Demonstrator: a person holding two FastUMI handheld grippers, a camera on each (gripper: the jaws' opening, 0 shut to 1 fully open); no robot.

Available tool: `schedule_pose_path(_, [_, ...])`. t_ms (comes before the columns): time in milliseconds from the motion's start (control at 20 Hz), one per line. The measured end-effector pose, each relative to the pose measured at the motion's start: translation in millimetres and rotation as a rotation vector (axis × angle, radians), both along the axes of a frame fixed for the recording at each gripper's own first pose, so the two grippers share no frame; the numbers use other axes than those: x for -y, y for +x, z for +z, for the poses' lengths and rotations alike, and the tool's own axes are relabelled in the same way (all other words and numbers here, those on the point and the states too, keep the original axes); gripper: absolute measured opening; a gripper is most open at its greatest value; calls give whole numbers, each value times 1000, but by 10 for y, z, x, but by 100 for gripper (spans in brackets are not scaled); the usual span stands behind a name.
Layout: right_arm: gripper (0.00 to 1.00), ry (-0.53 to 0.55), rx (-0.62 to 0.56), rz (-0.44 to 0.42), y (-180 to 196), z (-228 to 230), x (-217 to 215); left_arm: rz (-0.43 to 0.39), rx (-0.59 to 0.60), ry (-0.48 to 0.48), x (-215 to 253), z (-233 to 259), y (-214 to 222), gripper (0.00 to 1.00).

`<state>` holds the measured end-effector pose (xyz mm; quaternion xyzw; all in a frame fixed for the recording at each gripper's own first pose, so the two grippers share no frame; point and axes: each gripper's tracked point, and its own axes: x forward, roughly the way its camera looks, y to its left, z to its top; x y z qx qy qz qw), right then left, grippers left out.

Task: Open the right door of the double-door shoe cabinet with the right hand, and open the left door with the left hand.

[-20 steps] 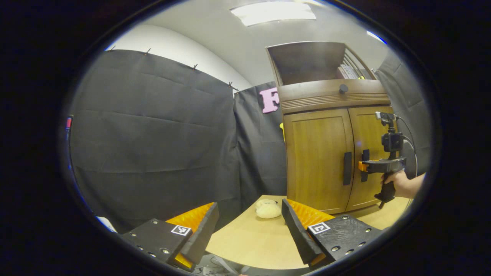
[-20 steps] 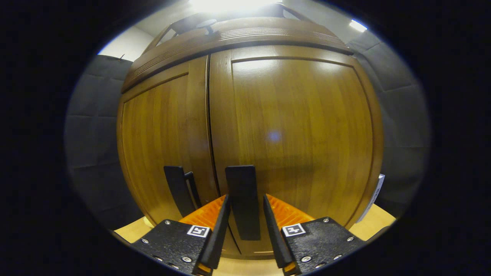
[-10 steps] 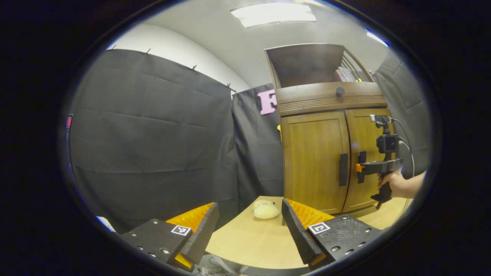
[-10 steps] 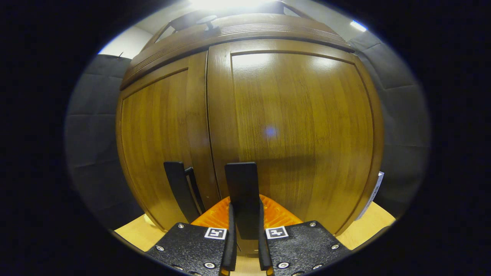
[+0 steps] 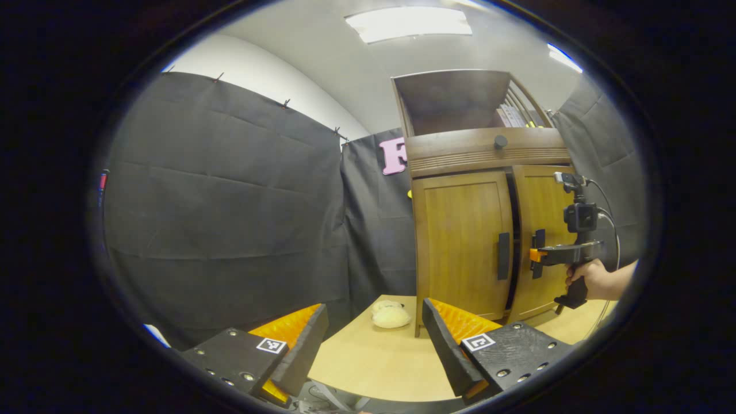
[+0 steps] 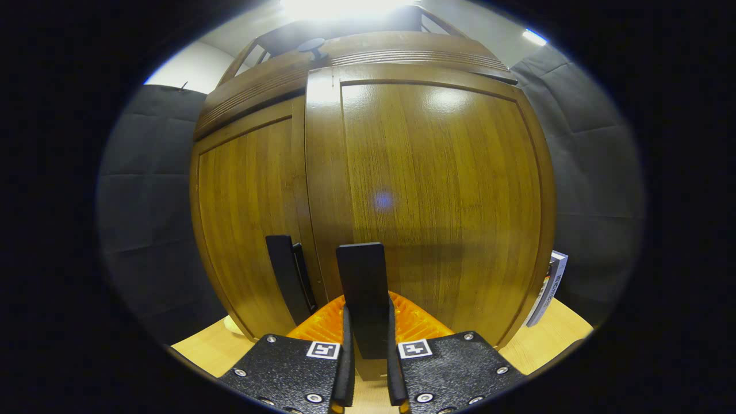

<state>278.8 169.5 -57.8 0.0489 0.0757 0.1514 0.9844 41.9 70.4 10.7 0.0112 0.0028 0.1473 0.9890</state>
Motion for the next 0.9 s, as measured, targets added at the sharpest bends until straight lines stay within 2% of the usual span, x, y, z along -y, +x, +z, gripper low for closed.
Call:
schedule_pose_path(150, [23, 0, 4, 9, -115, 9, 59, -15, -4, 1, 7, 7, 34, 100])
schedule_pose_path(200, [22, -1, 4, 12, -165, 0, 76, -23, -4, -2, 14, 7, 35, 94])
schedule_pose_path(900, [23, -5, 7, 7, -723, 33, 430, -147, 27, 9, 73, 91, 134, 94])
